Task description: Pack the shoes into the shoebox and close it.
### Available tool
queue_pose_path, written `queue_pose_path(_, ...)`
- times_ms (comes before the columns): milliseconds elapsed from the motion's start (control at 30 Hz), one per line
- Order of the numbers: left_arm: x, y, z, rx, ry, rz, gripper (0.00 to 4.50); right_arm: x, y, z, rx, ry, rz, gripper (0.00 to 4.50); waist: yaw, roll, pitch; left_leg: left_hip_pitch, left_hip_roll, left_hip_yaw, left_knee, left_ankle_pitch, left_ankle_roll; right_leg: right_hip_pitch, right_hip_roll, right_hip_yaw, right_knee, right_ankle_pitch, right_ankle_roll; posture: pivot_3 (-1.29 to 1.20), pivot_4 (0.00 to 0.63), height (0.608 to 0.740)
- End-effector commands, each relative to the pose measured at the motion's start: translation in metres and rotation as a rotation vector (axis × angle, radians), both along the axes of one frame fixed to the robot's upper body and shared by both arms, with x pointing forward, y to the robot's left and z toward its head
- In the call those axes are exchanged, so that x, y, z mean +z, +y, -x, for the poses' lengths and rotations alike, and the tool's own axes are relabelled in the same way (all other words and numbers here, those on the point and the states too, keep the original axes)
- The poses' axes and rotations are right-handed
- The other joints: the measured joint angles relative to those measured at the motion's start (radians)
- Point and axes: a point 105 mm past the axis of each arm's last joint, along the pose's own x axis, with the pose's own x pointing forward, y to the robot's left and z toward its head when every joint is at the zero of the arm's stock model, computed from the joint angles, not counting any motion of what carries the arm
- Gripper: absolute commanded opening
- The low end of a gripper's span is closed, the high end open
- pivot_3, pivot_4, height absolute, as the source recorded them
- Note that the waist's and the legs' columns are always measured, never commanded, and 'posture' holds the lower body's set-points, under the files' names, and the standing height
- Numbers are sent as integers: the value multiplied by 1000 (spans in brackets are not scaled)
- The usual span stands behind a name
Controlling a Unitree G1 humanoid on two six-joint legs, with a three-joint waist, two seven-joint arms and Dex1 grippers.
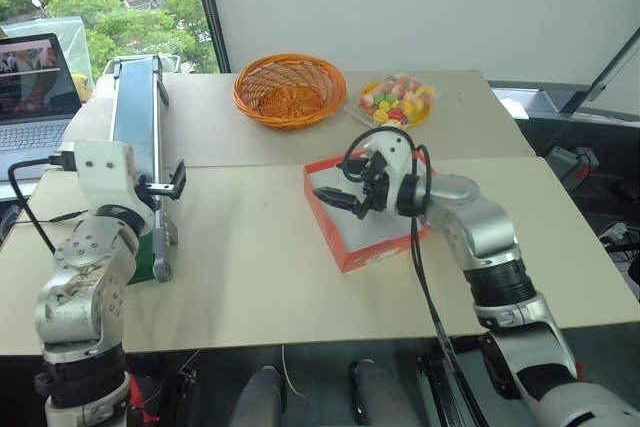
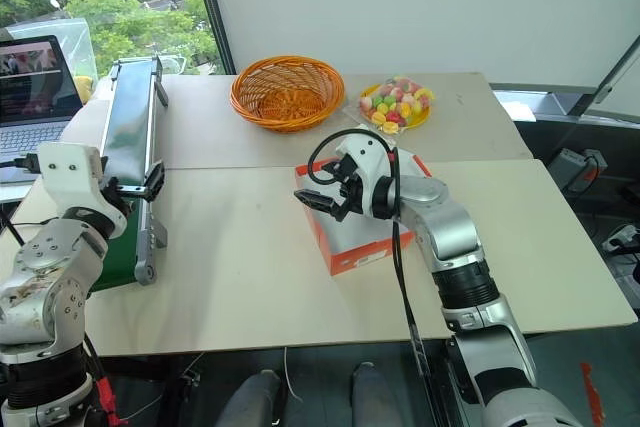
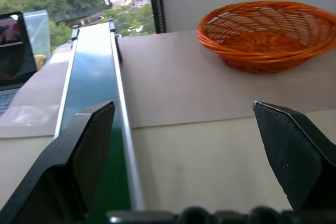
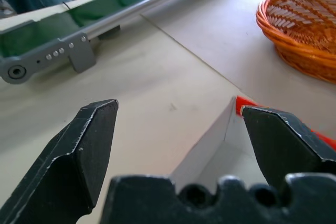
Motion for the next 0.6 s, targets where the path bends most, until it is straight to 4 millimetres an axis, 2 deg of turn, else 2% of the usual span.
queue_pose_path(33,17,14,5,69,-66,-46,4500,17,7,-2,22,-63,-29,4470,0,0,0,0,0,0,0,0,0,0,0,0,0,0,0,0,150,740)
queue_pose_path(367,25,19,5,104,-91,-50,4500,23,11,-7,13,-95,-54,4470,0,0,0,0,0,0,0,0,0,0,0,0,0,0,0,0,150,740)
queue_pose_path(600,25,12,-1,76,-88,-41,4500,28,8,-10,-19,-109,-59,4470,0,0,0,0,0,0,0,0,0,0,0,0,0,0,0,0,150,740)
